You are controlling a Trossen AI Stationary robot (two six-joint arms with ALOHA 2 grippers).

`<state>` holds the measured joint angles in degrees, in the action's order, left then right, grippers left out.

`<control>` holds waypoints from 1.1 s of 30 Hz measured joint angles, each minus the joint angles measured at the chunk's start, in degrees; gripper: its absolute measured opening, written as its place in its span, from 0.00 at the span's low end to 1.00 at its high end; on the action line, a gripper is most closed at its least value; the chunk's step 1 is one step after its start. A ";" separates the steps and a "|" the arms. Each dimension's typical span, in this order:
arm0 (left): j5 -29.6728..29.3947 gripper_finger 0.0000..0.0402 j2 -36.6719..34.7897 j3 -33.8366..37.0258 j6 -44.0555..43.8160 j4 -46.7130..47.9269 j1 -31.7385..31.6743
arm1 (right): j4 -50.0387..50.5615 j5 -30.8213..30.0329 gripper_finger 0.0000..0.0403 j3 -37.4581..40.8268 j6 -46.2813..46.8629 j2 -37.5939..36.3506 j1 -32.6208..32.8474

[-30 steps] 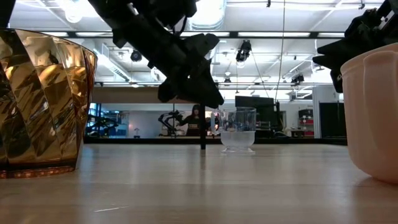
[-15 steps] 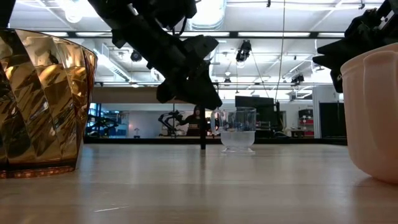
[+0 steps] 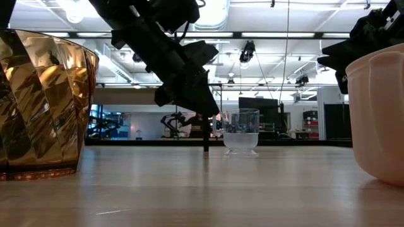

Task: Stack small to large cups/mugs on shelf
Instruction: Put the transparent mug on the shelf

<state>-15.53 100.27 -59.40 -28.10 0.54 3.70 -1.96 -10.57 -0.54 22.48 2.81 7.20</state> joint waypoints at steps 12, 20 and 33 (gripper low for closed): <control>-0.09 0.21 0.00 0.02 0.00 -0.09 0.00 | 0.00 0.00 0.24 0.00 0.00 0.00 0.02; -0.22 0.21 0.00 0.33 0.44 -3.65 0.00 | 0.00 0.00 0.24 0.00 -0.02 0.00 0.02; -0.94 0.21 0.02 1.68 0.09 -3.57 0.00 | 0.00 0.00 0.24 0.00 -0.16 0.00 0.00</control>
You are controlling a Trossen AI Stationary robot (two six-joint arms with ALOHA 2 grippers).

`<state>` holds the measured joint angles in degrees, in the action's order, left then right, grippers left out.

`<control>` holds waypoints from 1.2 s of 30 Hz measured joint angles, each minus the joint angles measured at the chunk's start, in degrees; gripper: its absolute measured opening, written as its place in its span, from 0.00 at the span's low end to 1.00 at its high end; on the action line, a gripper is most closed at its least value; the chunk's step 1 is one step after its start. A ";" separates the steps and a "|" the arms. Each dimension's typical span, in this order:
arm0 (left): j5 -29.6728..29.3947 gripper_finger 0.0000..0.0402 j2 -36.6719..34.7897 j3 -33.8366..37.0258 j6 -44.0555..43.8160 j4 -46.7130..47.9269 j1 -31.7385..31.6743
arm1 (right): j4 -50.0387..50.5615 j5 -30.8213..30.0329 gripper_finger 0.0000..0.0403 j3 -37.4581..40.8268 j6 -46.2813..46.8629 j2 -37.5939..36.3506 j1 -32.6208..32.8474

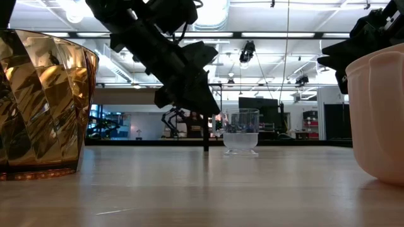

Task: Stack small to large cups/mugs on shelf
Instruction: Put the transparent mug on the shelf

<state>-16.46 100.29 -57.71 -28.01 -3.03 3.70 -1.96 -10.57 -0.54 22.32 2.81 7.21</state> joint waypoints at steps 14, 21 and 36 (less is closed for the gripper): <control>1.16 0.20 3.02 -1.73 0.17 -2.36 -0.11 | 0.04 -0.02 0.24 -0.09 0.18 0.39 0.00; 1.41 0.07 3.10 -1.68 0.35 -2.49 -0.15 | -0.06 -0.03 0.24 -0.09 0.15 0.89 0.00; 1.48 0.02 1.63 -2.85 3.99 -1.92 -0.22 | 0.02 -0.02 0.24 -0.07 0.15 1.11 0.00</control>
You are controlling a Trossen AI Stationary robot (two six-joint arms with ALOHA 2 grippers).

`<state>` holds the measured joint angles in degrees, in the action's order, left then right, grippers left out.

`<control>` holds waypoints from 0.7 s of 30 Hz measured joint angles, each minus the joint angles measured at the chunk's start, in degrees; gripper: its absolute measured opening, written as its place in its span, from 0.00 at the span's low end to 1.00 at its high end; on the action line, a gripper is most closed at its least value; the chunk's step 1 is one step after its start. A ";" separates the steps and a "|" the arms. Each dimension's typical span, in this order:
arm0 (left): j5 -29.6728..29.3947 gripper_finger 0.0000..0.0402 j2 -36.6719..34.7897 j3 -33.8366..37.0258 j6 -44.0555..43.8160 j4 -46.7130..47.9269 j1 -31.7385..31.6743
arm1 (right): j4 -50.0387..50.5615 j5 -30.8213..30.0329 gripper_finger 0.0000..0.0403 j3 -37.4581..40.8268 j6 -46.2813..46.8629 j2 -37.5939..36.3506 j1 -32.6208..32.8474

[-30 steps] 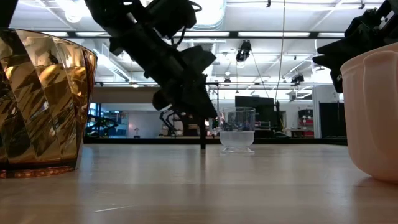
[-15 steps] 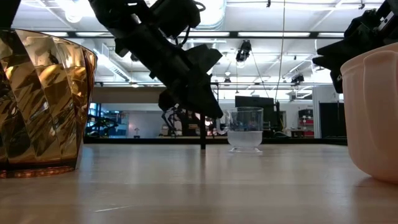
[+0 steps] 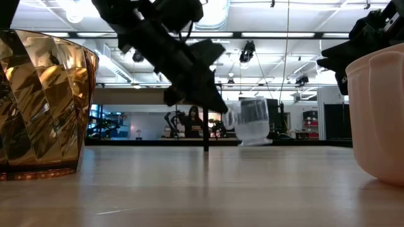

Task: Stack small to large cups/mugs on shelf
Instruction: Put the transparent mug on the shelf

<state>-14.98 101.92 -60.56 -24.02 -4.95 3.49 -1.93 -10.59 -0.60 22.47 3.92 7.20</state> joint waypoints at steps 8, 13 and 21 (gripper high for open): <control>2.96 0.02 -7.48 -1.36 4.00 7.25 0.00 | -0.01 0.00 0.24 0.02 -0.16 0.00 0.02; 5.04 0.02 -15.12 -1.89 6.38 9.81 0.04 | -0.01 0.00 0.24 0.03 -0.17 0.00 0.00; 5.48 0.02 -27.74 -1.89 6.35 18.51 -0.02 | -0.04 -0.02 0.24 0.04 -0.15 0.21 0.02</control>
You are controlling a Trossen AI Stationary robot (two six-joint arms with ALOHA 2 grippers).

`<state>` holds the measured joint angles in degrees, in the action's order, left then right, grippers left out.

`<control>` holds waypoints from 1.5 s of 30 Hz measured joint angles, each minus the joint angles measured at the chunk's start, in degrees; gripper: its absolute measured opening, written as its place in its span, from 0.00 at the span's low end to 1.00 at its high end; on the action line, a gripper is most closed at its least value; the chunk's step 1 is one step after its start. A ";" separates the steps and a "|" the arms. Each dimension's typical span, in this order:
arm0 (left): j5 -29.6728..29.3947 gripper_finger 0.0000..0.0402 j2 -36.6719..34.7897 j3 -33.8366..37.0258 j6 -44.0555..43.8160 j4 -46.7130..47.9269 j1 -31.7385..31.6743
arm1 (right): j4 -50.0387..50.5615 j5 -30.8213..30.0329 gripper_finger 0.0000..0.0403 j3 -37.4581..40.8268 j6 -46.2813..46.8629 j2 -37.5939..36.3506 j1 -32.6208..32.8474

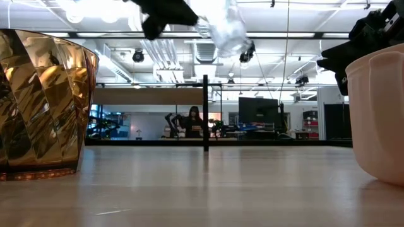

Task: Stack small to large cups/mugs on shelf
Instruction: Put the transparent mug on the shelf

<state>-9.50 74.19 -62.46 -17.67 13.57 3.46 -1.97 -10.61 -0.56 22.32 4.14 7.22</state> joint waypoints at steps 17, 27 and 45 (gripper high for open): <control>-6.28 0.02 -18.26 -0.92 -5.41 35.70 -0.13 | 0.00 0.02 0.24 0.00 0.18 0.18 -0.01; -15.25 0.02 -24.48 -1.46 -9.05 49.15 -0.13 | 0.00 0.02 0.24 0.00 0.18 0.20 -0.01; -24.78 0.02 -31.78 -1.51 -18.65 64.90 -0.13 | 0.00 0.02 0.24 0.00 0.18 0.20 -0.01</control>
<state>-34.28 42.41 -63.96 -36.32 78.47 3.33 -1.98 -10.59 -0.56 22.50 4.34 7.21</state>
